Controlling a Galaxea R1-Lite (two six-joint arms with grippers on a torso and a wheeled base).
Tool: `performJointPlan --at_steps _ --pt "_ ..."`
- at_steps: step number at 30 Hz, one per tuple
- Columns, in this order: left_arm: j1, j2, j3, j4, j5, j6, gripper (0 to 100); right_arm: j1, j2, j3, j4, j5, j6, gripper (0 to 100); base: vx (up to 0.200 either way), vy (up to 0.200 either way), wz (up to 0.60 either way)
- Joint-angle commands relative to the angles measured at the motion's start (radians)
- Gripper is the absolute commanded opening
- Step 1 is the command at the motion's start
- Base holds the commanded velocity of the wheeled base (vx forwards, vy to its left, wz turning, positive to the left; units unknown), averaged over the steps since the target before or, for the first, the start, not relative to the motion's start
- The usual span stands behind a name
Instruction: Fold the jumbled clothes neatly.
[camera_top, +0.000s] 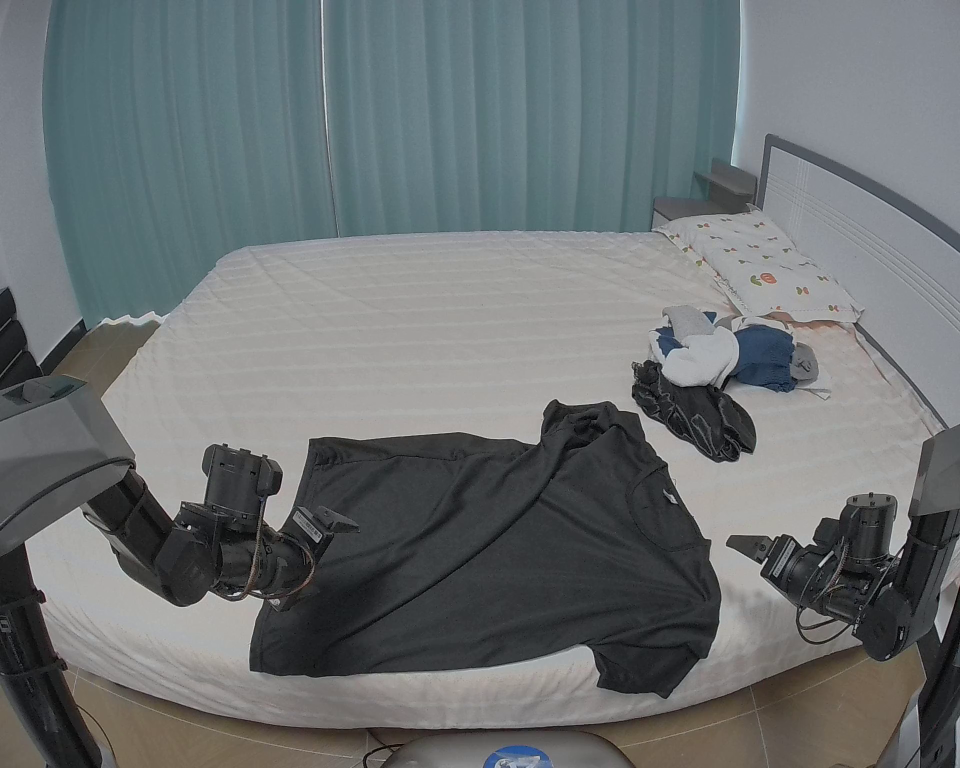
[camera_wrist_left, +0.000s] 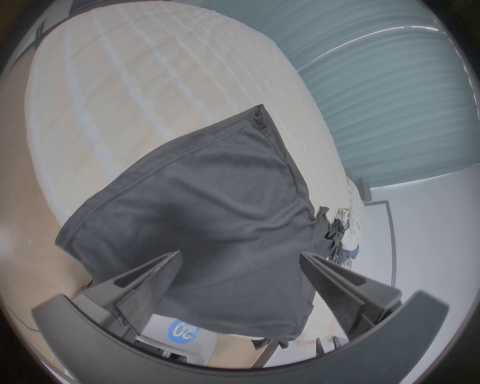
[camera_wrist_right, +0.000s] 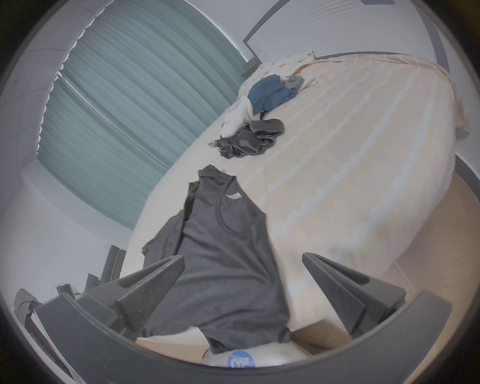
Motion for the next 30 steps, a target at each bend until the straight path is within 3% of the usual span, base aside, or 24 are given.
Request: performJointPlan --at_steps 1,9,17,21,30 --pt "0.018 0.007 -0.022 0.0 -0.002 -0.001 100 0.033 0.034 0.007 -0.041 -0.011 0.016 100 0.2 0.0 0.0" --pt "0.028 0.017 -0.042 0.0 0.004 -0.003 100 0.039 0.051 0.005 -0.048 -0.013 0.022 100 0.2 0.0 0.0" --pt "0.093 0.009 -0.129 0.011 0.026 0.023 100 0.037 0.047 0.019 -0.048 -0.013 0.024 100 0.0 0.0 0.0" --pt "0.159 0.079 -0.264 0.057 0.024 0.151 100 0.039 0.047 0.022 -0.048 -0.014 0.022 100 0.0 0.0 0.0" --pt "0.215 0.351 -0.574 0.098 0.024 0.295 100 0.037 0.044 0.041 -0.05 -0.016 0.021 100 0.0 0.0 0.0"
